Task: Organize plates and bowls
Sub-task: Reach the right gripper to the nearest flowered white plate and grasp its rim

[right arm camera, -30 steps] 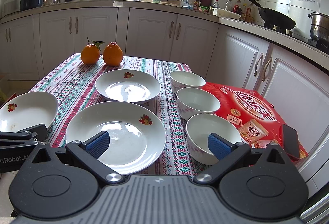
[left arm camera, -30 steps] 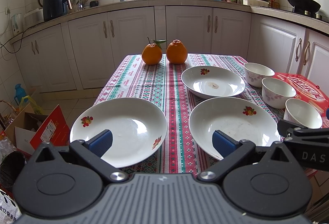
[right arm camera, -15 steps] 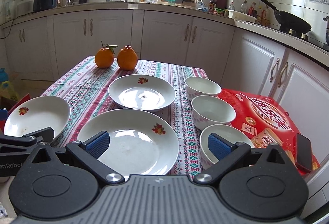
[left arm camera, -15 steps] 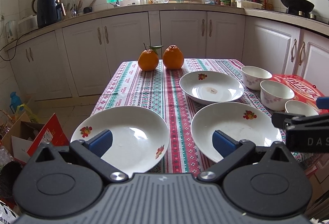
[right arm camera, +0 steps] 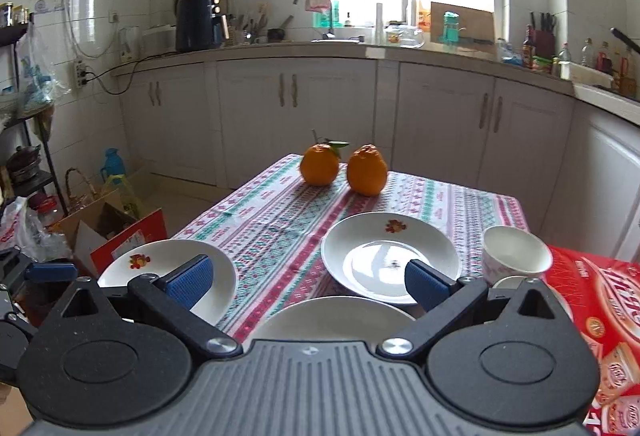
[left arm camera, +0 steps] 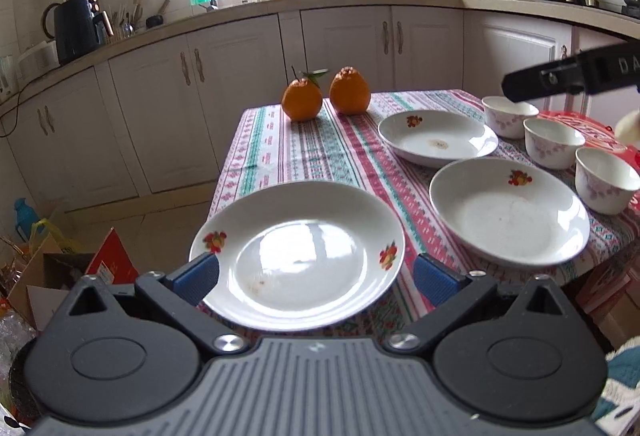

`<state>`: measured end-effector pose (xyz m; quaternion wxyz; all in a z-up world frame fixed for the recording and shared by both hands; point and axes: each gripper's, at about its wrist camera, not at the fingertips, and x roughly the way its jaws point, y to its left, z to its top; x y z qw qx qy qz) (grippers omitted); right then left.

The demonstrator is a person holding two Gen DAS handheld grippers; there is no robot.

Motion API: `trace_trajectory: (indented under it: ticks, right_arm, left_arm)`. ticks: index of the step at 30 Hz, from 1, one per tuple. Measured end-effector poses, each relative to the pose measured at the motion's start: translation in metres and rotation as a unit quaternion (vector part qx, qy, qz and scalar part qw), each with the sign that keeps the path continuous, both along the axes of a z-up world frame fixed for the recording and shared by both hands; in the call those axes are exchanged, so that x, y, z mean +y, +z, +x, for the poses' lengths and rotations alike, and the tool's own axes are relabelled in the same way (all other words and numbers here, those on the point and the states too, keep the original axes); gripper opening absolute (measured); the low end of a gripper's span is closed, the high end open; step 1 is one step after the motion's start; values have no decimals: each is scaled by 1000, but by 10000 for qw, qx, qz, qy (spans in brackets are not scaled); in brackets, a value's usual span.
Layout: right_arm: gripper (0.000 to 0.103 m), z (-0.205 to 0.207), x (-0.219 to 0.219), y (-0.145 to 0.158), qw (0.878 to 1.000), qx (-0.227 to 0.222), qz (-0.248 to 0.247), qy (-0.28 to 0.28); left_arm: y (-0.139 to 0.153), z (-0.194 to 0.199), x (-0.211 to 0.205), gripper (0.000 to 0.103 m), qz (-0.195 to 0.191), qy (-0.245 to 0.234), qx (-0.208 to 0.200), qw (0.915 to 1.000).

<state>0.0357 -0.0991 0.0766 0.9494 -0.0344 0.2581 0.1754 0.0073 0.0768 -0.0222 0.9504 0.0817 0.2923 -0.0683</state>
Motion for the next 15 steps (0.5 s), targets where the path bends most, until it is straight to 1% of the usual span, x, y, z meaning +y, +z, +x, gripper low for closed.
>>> trace_trajectory:
  ticks: [3, 7, 10, 15]
  right_arm:
    - [103, 11, 13, -9, 9992, 270, 91, 282]
    - [103, 25, 26, -23, 9963, 667, 191, 505]
    - [103, 37, 35, -32, 9945, 861, 110, 578]
    - [103, 57, 44, -41, 9921, 1071, 41, 652]
  left_arm:
    - [-17, 1, 12, 102, 4, 23, 282, 9996]
    - [-31, 9, 26, 102, -170, 29, 548, 9983]
    - [-40, 17, 33, 102, -224, -59, 667, 9975]
    - [-49, 30, 39, 102, -205, -209, 772, 9966]
